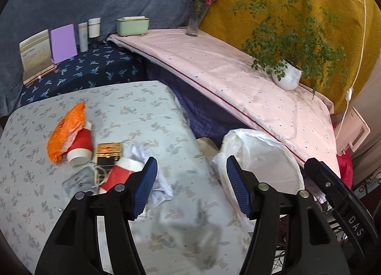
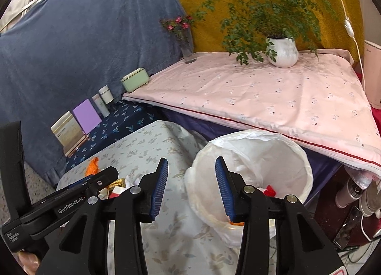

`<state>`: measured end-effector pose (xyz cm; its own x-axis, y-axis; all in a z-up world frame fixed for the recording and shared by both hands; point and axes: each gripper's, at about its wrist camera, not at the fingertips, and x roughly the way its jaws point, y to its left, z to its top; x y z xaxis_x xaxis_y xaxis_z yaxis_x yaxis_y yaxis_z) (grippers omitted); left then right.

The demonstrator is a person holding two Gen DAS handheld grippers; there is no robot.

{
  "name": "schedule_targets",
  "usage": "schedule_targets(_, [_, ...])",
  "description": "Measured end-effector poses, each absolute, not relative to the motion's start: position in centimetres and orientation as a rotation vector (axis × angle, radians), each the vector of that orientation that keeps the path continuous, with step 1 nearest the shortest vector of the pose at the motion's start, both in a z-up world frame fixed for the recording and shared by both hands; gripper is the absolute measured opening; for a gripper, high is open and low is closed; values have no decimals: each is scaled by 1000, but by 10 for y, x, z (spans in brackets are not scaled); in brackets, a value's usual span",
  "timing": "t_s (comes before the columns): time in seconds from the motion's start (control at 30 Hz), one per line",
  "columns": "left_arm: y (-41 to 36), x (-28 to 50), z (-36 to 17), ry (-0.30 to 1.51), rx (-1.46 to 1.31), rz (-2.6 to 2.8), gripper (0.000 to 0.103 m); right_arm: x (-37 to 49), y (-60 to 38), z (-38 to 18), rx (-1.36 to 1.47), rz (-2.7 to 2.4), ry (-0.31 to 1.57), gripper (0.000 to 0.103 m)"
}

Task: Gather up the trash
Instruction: 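Move both grippers back over the remaining trash on the table, then grasp the grey pouch with the left gripper while the right grasps the white paper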

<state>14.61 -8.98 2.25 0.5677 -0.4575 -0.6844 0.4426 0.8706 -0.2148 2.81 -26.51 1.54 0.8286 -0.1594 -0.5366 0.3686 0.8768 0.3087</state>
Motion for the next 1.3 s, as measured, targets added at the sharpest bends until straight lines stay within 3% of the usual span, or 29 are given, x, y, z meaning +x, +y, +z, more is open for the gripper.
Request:
schedule_targets(0.77, [46, 172, -29, 896, -112, -298, 58, 83, -171, -4, 329, -131, 629, 41])
schedule_targets(1.3, [65, 191, -87, 1011, -110, -296, 57, 134, -142, -52, 304, -96, 752, 41])
